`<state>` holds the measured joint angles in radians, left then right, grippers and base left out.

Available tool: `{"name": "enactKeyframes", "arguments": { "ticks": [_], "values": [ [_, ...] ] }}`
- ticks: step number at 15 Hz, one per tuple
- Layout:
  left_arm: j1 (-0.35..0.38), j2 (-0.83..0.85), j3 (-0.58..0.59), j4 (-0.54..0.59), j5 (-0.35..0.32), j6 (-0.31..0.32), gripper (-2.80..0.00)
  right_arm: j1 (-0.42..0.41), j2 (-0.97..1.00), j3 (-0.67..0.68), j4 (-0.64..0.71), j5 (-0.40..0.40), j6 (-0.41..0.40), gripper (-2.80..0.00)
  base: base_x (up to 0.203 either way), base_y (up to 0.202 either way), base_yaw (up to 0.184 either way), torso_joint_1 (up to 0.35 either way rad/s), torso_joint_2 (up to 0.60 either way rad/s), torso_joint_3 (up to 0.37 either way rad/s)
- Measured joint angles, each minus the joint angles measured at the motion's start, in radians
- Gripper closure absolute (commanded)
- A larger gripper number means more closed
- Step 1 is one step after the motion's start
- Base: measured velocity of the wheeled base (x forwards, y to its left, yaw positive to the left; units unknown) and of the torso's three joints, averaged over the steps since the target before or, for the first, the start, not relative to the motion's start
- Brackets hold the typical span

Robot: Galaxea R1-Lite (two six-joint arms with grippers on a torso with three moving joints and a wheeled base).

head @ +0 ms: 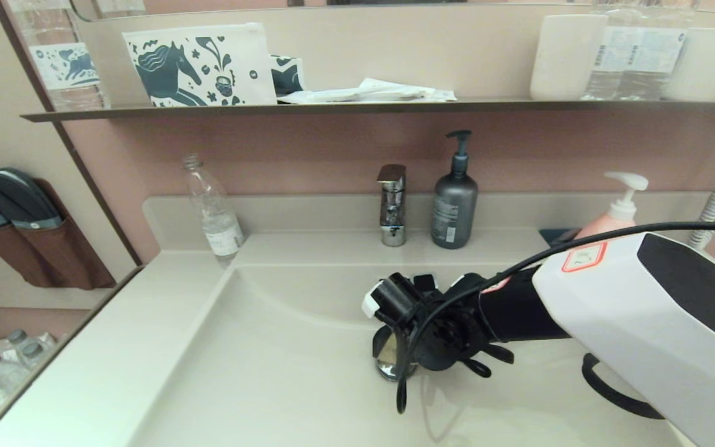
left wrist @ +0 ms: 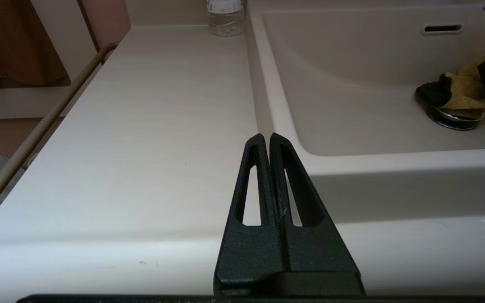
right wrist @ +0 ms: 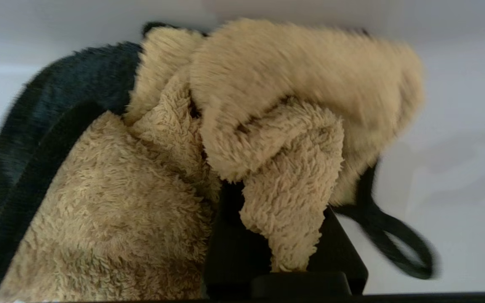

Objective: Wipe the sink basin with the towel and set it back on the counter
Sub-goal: Wipe the sink

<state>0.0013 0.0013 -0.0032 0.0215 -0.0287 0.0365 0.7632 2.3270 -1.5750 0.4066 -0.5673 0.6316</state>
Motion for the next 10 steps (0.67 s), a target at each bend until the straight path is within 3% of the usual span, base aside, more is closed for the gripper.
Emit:
{"name": "enactKeyframes", "arguments": {
  "ticks": [7,10],
  "values": [
    [0.0,0.0,0.0,0.0,0.0,0.0,0.0,0.007,-0.137,0.237,0.129,-0.007,-0.005,0.0,0.0,0.0,0.0,0.0,0.0,0.0],
    [0.0,0.0,0.0,0.0,0.0,0.0,0.0,0.056,-0.194,0.312,0.144,0.026,0.007,0.0,0.0,0.0,0.0,0.0,0.0,0.0]
  ]
}}
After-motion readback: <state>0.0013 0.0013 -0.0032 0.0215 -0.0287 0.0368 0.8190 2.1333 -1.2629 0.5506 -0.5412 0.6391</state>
